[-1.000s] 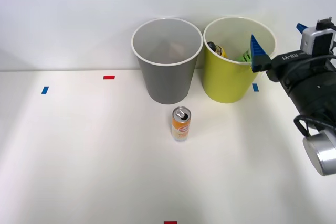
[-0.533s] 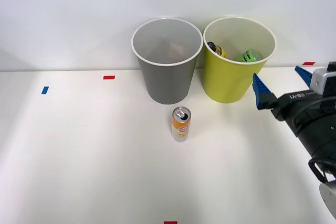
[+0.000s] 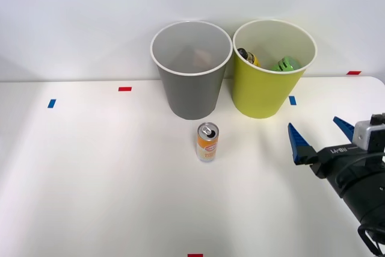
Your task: Put cans in the gray bin, plastic bottles in the light green bin
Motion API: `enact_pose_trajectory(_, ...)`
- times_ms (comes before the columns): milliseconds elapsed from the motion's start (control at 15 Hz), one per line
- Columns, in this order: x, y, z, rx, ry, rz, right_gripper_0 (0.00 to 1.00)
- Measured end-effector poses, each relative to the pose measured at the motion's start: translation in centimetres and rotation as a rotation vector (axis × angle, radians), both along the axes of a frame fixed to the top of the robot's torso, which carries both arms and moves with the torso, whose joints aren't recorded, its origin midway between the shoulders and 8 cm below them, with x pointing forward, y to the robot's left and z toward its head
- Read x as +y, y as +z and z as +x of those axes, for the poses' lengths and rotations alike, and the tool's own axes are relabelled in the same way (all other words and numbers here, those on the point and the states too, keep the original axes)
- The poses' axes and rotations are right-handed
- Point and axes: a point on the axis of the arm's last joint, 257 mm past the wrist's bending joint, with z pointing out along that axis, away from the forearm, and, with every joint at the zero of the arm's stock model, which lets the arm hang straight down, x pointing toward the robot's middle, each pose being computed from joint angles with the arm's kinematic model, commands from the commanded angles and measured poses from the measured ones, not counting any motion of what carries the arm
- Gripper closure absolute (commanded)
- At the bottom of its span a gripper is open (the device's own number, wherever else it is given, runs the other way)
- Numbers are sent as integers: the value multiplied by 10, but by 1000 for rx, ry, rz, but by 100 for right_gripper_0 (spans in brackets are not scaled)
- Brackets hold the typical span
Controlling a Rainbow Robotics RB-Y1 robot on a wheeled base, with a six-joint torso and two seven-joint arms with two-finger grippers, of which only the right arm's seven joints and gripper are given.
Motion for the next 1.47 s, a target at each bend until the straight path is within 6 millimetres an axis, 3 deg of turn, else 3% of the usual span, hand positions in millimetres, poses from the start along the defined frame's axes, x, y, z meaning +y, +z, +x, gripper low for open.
enact_pose_trajectory(267, -3, -20, -19, 24, -31, 22, 0)
enact_pose_trajectory(600, 9, -28, -24, 22, -44, 14, 0)
enact_pose_trajectory(800, 19, -28, -25, -53, -42, 31, 0)
enact_pose_trajectory(1133, 37, -47, -38, -176, 7, 44, 0)
enact_pose_trajectory(1467, 35, -66, -62, -228, 19, -155, 0)
